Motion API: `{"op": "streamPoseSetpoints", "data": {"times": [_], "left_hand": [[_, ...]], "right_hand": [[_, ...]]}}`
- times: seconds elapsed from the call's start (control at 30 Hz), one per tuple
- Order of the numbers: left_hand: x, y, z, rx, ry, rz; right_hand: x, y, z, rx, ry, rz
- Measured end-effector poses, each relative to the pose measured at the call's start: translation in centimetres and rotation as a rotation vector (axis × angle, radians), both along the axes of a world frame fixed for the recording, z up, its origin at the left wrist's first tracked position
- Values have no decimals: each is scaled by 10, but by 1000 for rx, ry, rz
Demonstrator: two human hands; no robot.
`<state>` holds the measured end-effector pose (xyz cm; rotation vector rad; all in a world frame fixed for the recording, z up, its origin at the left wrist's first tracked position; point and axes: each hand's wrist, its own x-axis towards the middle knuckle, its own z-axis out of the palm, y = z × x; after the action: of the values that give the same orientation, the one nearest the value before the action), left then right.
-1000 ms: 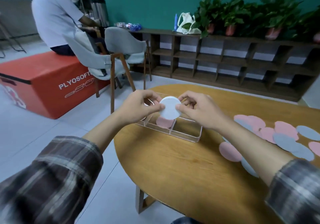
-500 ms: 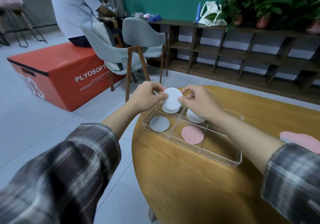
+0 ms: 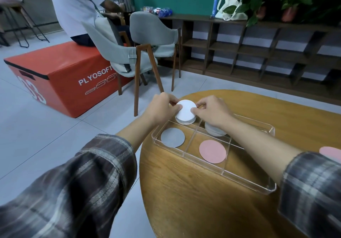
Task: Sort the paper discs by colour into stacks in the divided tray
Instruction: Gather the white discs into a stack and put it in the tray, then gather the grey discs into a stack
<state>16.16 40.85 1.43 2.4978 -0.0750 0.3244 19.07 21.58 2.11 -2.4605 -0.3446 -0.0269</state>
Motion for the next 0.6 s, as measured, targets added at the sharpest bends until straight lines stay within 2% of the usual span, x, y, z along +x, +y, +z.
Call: {"op": "streamPoseSetpoints", "data": {"times": [0.37, 0.6], "left_hand": [[-2, -7, -3, 222, -47, -41], [-25, -24, 29, 263, -46, -100]], "right_hand": [[-5, 7, -8, -189, -99, -46], [-26, -29, 16, -42, -144, 0]]}}
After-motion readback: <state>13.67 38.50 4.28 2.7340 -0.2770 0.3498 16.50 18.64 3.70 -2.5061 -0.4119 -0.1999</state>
